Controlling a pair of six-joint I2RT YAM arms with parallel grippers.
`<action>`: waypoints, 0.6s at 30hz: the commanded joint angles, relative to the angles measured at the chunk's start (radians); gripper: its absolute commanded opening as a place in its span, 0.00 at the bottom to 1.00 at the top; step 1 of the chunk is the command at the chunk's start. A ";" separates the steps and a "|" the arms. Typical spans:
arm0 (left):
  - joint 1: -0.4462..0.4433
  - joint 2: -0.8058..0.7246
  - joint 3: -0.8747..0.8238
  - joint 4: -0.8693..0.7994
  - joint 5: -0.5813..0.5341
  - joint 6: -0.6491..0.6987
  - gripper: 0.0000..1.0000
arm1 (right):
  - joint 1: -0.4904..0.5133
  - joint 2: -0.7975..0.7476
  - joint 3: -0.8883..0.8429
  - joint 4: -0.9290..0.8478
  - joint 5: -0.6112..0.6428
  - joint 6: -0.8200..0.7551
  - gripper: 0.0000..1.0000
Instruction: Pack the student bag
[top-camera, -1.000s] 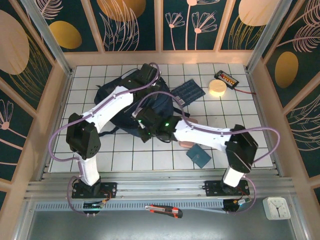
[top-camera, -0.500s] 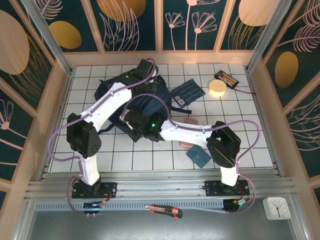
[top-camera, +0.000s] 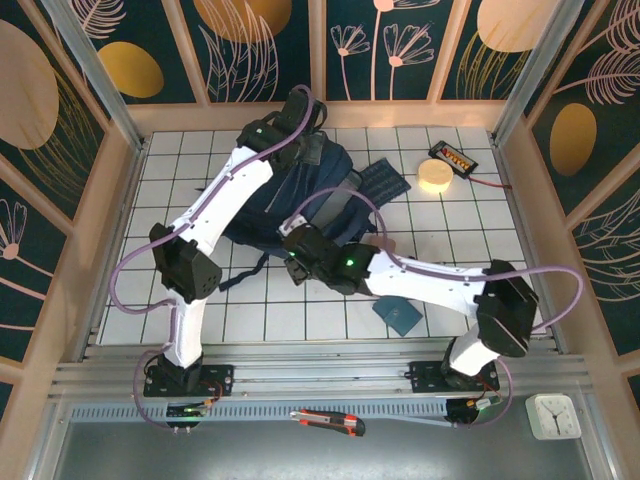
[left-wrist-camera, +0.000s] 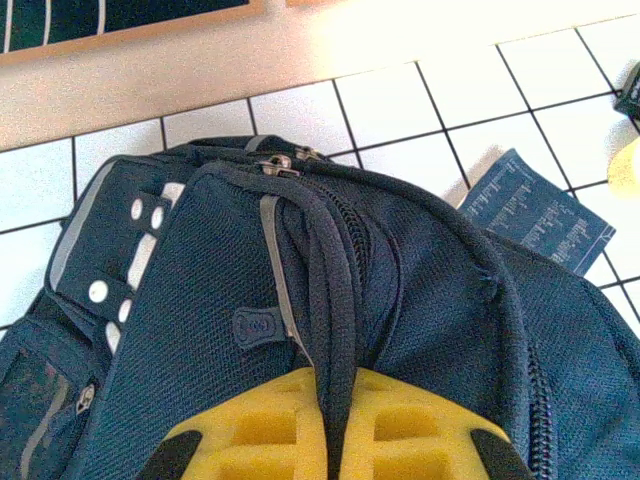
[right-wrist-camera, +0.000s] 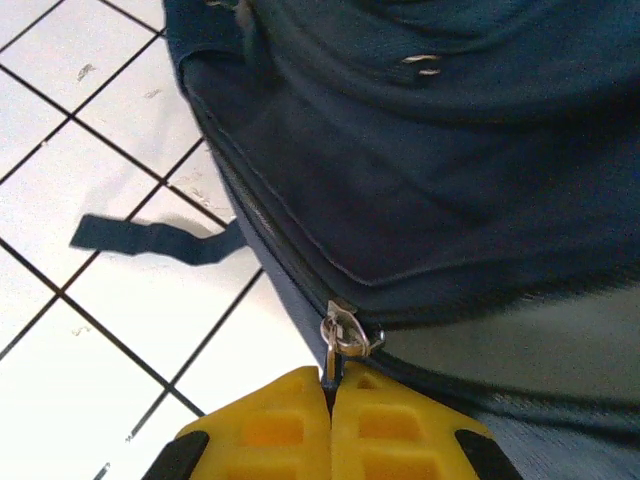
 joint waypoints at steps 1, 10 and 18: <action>0.002 -0.002 0.077 0.110 -0.009 -0.033 0.00 | 0.047 0.140 0.119 0.008 -0.068 -0.119 0.00; 0.001 -0.003 0.081 0.106 0.044 -0.049 0.00 | 0.061 0.406 0.368 0.080 -0.109 -0.330 0.00; 0.001 -0.081 -0.055 0.154 0.102 0.046 0.00 | 0.006 0.117 0.136 0.145 -0.254 -0.160 0.63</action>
